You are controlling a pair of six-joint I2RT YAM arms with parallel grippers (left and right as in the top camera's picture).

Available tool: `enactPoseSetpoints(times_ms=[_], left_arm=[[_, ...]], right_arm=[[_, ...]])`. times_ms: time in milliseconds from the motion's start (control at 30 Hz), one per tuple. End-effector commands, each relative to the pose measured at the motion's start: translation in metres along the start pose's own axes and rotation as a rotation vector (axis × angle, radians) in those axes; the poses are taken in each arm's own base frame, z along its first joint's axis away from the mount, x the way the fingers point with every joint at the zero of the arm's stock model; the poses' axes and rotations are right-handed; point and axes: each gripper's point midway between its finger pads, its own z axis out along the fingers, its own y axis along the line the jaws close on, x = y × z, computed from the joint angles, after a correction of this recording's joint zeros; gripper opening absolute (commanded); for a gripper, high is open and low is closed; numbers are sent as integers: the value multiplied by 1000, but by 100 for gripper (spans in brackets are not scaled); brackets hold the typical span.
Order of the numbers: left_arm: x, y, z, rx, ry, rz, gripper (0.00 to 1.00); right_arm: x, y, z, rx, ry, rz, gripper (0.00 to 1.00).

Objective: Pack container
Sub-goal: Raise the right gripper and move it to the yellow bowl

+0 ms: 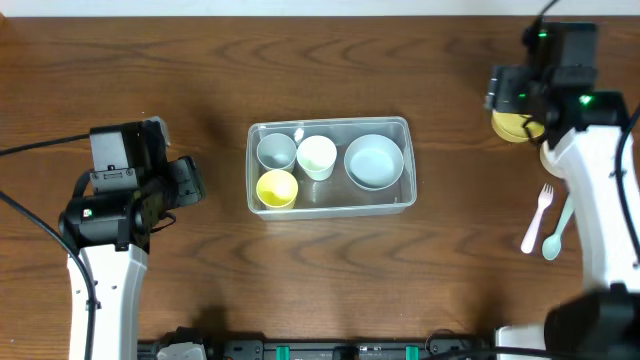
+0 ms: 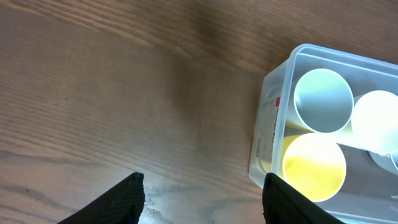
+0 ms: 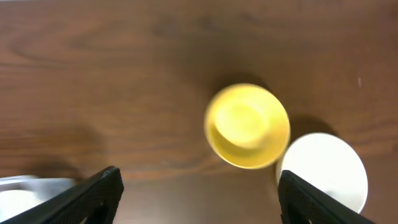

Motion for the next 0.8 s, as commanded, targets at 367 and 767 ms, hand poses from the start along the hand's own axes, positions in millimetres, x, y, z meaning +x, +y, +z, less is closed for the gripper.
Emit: enactPoseSetpoints(times_ms=[367, 767], left_arm=[[0, 0, 1, 5, 3, -9, 62], [0, 0, 1, 5, 3, -9, 62]], right_arm=[[52, -22, 118, -38, 206, -210, 86], [93, -20, 172, -49, 318, -211, 82]])
